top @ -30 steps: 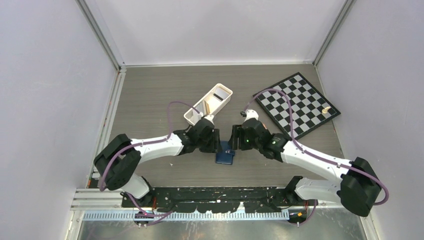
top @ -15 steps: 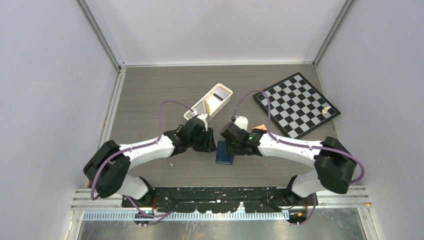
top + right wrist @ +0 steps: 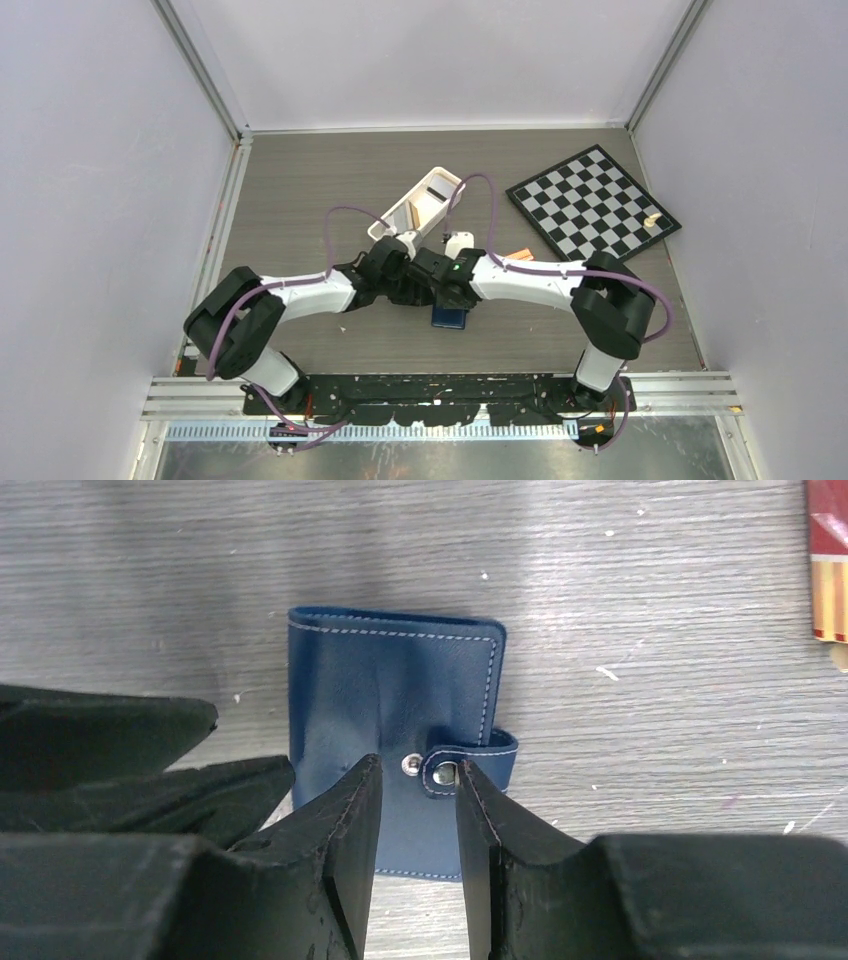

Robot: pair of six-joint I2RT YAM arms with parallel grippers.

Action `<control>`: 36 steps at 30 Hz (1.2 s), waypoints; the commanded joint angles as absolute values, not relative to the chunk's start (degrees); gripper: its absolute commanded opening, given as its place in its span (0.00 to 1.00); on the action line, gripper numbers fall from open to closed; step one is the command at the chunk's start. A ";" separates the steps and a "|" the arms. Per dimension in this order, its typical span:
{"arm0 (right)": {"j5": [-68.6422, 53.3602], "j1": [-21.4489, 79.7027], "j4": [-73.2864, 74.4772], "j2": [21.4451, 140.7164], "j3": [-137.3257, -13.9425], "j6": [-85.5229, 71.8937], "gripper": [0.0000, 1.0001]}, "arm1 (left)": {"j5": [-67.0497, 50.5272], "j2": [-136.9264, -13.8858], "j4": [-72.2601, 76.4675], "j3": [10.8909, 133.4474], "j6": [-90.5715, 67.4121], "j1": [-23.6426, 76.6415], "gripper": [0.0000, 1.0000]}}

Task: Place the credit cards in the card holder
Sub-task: Close the card holder at the center of the board.

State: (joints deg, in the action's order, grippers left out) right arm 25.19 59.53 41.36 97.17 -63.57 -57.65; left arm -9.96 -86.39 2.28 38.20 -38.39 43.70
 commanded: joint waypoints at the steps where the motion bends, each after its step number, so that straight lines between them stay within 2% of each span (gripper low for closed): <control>1: 31.20 60.17 47.01 99.53 -68.17 -60.10 0.38 | -12.49 -88.44 7.25 38.80 -36.27 43.51 0.44; 7: 31.20 60.44 46.29 100.63 -67.60 -60.12 0.37 | -13.13 -89.72 8.83 38.09 -36.21 43.51 0.43; 17: 27.98 60.21 42.03 100.19 -63.63 -60.68 0.27 | -13.16 -92.22 9.67 38.39 -35.68 43.59 0.41; 25: 24.86 59.49 37.97 98.73 -59.07 -62.52 0.26 | -12.36 -92.80 10.66 37.49 -35.10 43.57 0.40; 29: 25.20 59.41 37.97 97.82 -58.30 -62.75 0.18 | -12.51 -93.06 10.71 37.49 -34.99 43.56 0.40; 36: 25.92 59.33 36.73 95.25 -57.14 -62.67 0.16 | -12.78 -93.48 10.29 37.82 -34.81 43.54 0.39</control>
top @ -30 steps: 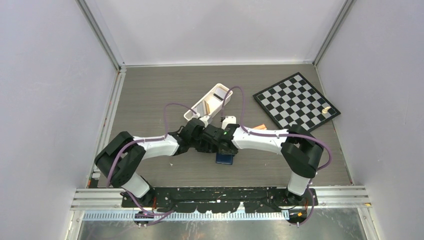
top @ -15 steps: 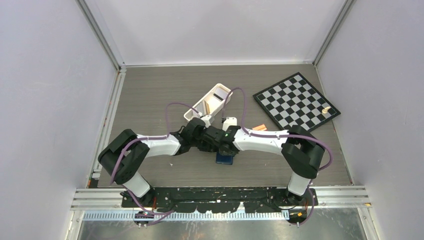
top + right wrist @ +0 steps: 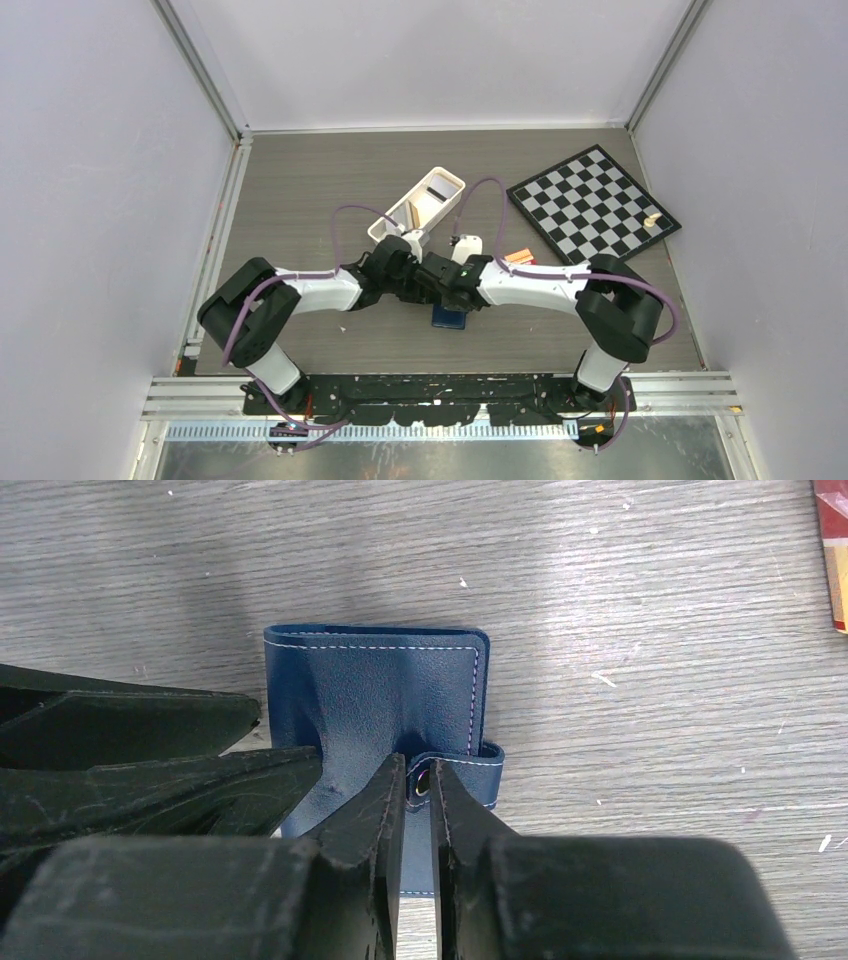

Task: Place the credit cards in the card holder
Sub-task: Close the card holder at the center of the board.

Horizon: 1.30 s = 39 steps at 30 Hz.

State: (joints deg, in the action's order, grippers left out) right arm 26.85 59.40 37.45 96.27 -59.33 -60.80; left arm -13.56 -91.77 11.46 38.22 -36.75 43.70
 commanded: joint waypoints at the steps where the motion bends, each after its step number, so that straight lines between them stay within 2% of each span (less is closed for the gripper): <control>1: 25.74 59.29 36.07 94.93 -56.75 -62.47 0.16 | -12.97 -93.63 10.28 37.87 -34.81 43.57 0.39; 12: 24.52 58.75 31.11 91.05 -52.93 -62.28 0.14 | -14.31 -94.94 10.11 38.42 -34.81 43.59 0.36; 16: 24.49 58.61 30.10 88.83 -51.94 -62.14 0.05 | -14.57 -95.42 10.15 38.58 -34.89 43.59 0.35; 25: 24.23 58.54 28.36 86.47 -50.92 -60.28 0.01 | -15.03 -96.22 10.11 38.94 -35.00 43.71 0.32; 39: 23.47 58.38 27.84 89.27 -52.65 -59.16 0.01 | -15.47 -97.27 9.84 39.64 -34.90 44.29 0.29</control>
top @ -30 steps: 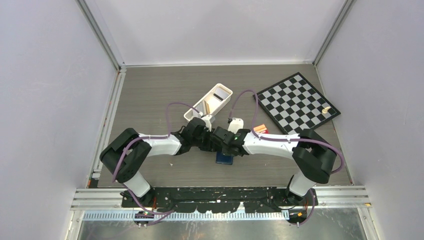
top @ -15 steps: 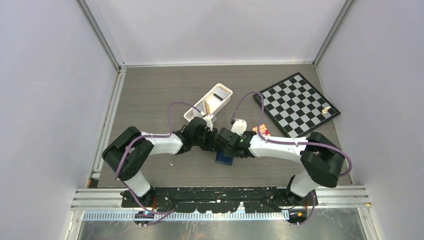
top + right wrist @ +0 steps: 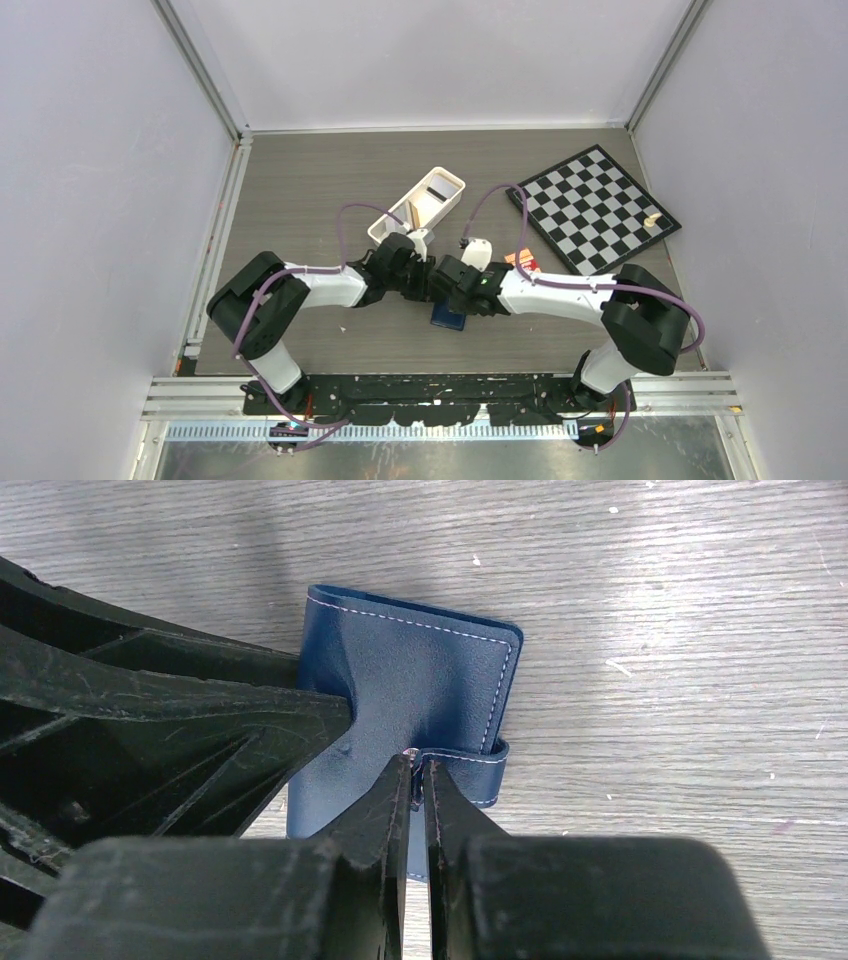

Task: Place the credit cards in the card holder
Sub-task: Close the card holder at the center of the board.

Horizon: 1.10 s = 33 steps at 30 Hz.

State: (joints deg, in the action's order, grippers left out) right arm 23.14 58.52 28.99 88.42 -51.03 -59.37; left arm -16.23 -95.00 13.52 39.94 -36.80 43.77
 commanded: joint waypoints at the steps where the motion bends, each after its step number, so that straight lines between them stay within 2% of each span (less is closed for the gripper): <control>1: 23.47 58.44 28.05 89.64 -52.83 -59.03 0.00 | -15.55 -97.29 9.80 39.72 -34.89 44.30 0.29; 13: 24.55 58.41 32.50 93.45 -56.79 -58.06 0.01 | -16.53 -98.25 10.06 40.25 -34.89 44.80 0.25; 24: 25.51 59.98 35.24 100.08 -61.68 -60.48 0.00 | -21.54 -101.00 14.40 39.71 -38.35 44.82 0.11; 33: 29.35 61.52 39.88 102.45 -65.92 -61.63 0.02 | -19.68 -99.43 13.97 38.80 -38.62 44.74 0.09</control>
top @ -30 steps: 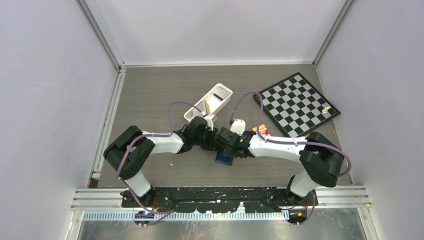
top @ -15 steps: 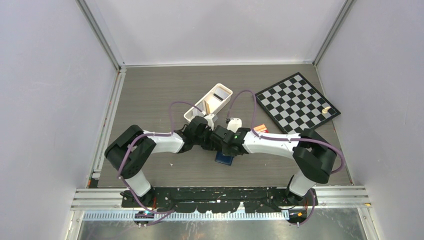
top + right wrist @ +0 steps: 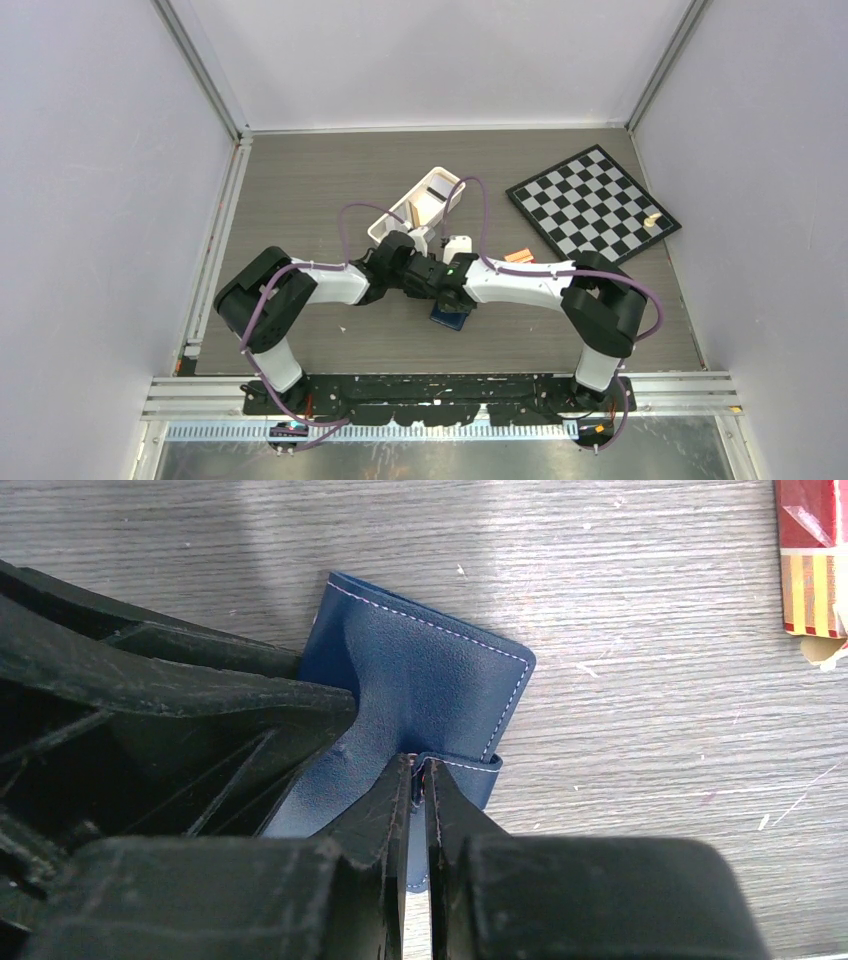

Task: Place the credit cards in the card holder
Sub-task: Close the card holder at the center of the board.

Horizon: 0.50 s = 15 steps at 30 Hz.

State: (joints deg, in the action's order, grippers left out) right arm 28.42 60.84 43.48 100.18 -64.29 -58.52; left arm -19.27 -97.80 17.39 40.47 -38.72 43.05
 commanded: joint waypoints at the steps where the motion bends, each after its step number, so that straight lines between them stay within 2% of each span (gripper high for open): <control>1: 29.63 61.65 41.19 101.99 -66.34 -61.44 0.04 | -19.24 -99.14 13.71 38.72 -38.48 44.74 0.10; 6: 29.53 61.63 45.15 98.43 -67.27 -61.03 0.18 | -18.11 -98.27 13.01 38.63 -37.89 44.74 0.09; 15: 31.06 62.20 47.80 96.94 -67.71 -61.95 0.23 | -17.59 -98.11 12.58 38.67 -37.38 44.74 0.09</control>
State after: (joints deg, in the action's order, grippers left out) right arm 28.45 61.54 46.37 99.66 -65.39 -59.88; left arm -18.72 -97.51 17.37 40.32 -38.76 43.97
